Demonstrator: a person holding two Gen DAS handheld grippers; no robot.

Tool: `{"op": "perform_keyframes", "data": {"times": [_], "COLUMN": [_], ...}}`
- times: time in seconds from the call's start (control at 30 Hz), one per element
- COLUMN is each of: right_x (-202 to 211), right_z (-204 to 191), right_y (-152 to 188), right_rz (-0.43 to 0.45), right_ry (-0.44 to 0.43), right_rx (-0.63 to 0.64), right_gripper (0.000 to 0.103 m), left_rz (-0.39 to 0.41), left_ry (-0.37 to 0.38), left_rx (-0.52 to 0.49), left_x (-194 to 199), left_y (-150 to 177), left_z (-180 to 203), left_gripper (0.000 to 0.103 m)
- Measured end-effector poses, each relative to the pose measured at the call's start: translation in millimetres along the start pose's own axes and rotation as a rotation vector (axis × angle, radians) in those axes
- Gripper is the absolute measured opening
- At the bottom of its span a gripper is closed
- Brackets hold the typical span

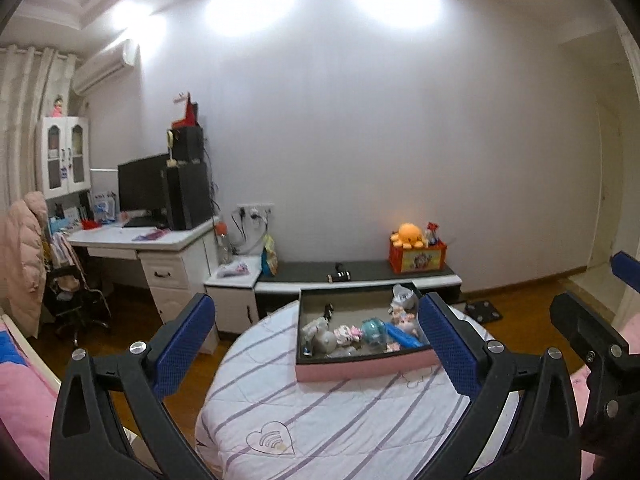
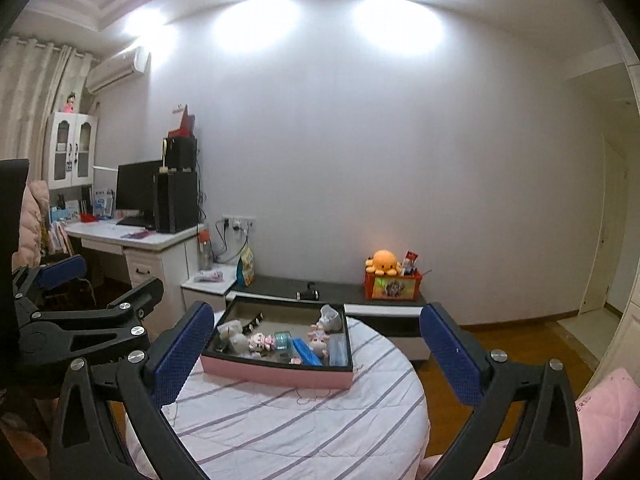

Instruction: Organize rigid objects

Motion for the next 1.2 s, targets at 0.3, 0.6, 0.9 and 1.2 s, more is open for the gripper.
{"op": "perform_keyframes", "data": {"times": [0.3, 0.6, 0.9, 1.2], "right_x": [9.4, 14.5, 16.5, 20.5], "right_z": [2.7, -0.1, -2.9, -7.8], "right_y": [4.2, 5.1, 6.6, 4.4], "right_rz": [0.003, 0.021, 0.030, 0.041], "right_ry": [0.016, 0.078, 0.095, 0.100], "right_rx": [-0.017, -0.015, -0.016, 0.011], "right_gripper": [0.103, 0.103, 0.103, 0.103], "left_rz": [0.041, 0.061, 0.041, 0.047], "left_ry": [-0.004, 0.020, 0.003, -0.010], "left_rx": [-0.007, -0.016, -0.001, 0.001], "left_x": [20.3, 30.7, 29.8, 33.3], "left_y": [0.2, 2.7, 7.6, 9.5], "left_z": [-4.2, -0.2, -4.9, -8.9], "left_gripper": [0.103, 0.103, 0.103, 0.103]}}
Point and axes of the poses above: each gripper's, at about its wrist camera, not at the fingertips, and x roughly against the way its jaws point, z to its right, y to its underside, the point moved 8 cm from there along -x, roughly the way its jaws point, and after that the axes turned 3 degrees about -z, right-handed, at the moved point
